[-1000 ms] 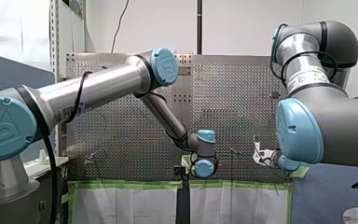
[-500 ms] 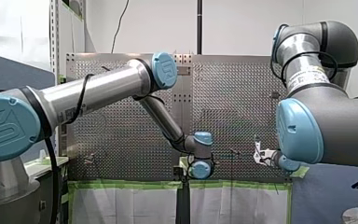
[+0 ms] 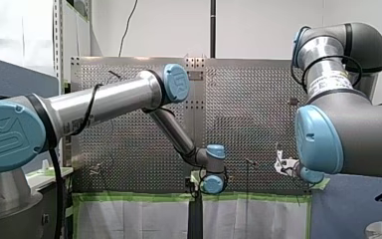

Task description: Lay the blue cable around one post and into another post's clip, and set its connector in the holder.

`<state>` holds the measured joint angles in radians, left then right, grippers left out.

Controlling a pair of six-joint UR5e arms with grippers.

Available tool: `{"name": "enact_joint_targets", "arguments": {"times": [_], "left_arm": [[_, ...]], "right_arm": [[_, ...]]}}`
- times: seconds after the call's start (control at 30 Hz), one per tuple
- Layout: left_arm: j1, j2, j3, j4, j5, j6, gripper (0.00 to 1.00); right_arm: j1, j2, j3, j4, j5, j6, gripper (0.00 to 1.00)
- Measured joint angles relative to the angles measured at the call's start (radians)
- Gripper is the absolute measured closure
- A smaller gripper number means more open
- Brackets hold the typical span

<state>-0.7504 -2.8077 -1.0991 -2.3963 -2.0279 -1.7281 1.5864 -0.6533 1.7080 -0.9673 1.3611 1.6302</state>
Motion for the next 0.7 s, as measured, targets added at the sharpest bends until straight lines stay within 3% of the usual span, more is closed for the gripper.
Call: {"name": "enact_joint_targets", "arguments": {"times": [0.7], "left_arm": [[0.027, -0.008, 0.060, -0.004, 0.015, -0.015, 1.00]], "right_arm": [[-0.010, 0.021, -0.063, 0.013, 0.001, 0.006, 1.00]]}}
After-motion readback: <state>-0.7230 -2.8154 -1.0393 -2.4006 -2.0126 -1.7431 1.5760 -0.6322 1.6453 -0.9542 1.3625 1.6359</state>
